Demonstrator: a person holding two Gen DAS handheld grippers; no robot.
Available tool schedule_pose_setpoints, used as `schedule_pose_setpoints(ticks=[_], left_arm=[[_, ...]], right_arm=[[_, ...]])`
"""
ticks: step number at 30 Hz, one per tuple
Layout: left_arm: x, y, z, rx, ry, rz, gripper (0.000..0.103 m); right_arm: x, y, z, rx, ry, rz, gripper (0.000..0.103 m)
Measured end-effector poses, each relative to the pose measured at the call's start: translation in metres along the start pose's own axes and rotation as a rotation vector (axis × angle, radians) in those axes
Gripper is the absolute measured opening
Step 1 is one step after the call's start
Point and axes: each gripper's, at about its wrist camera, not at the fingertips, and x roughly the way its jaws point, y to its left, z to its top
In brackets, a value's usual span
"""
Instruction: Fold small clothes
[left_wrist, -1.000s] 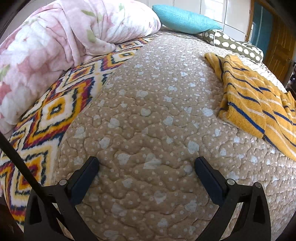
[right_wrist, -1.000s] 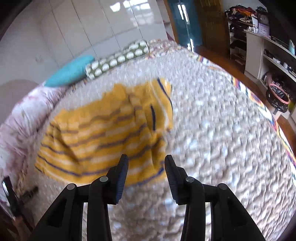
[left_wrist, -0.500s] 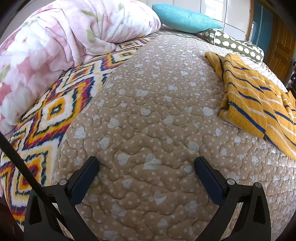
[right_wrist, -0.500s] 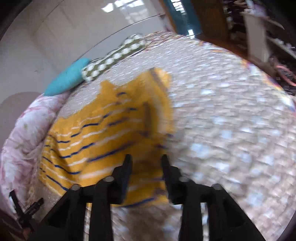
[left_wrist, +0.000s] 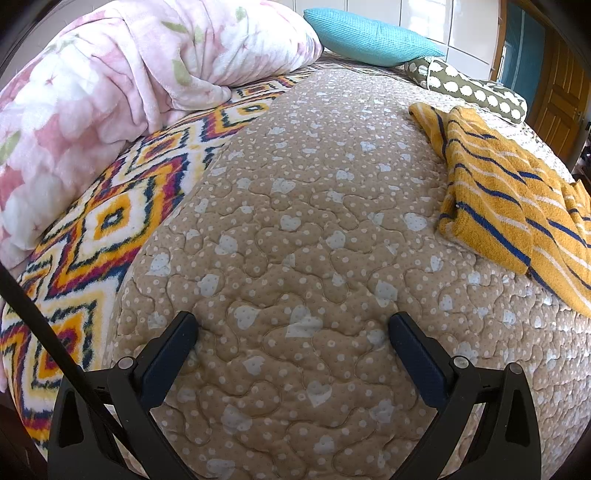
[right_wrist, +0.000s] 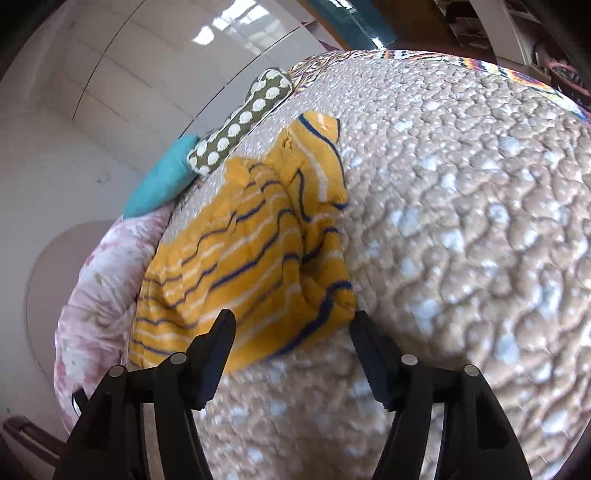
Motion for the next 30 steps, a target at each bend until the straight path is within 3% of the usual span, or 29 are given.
schedule_pose_setpoints(ticks=[10,15,16,18,19,23,25,30], left_arm=[[0.0,0.0,0.0,0.001,-0.001,0.001,0.103],[0.0,0.0,0.0,0.001,0.0,0.001,0.103],[0.0,0.0,0.0,0.001,0.0,0.001,0.103],[0.001,0.0,0.0,0.001,0.0,0.001,0.103],[0.0,0.0,0.0,0.001,0.0,0.002,0.103],[0.001,0.0,0.0,0.001,-0.001,0.0,0.103],[0.0,0.001,0.001,-0.003,-0.001,-0.005,0.103],[-0.007,0.009,0.0,-0.02,-0.024,-0.047,0.103]], right_arm=[[0.042,0.004,0.044,0.046,-0.049,-0.021,0.071],[0.062,0.009,0.065,0.059,-0.077,-0.075,0.071],[0.065,0.014,0.067,0.053,-0.08,-0.1,0.067],[0.073,0.024,0.069,0.009,-0.059,-0.181,0.042],[0.079,0.031,0.071,-0.023,-0.022,-0.233,0.024],[0.076,0.055,0.084,-0.07,0.018,-0.295,0.018],[0.07,0.071,0.091,-0.068,0.007,-0.287,0.018],[0.072,0.157,0.094,-0.116,-0.02,-0.252,0.018]])
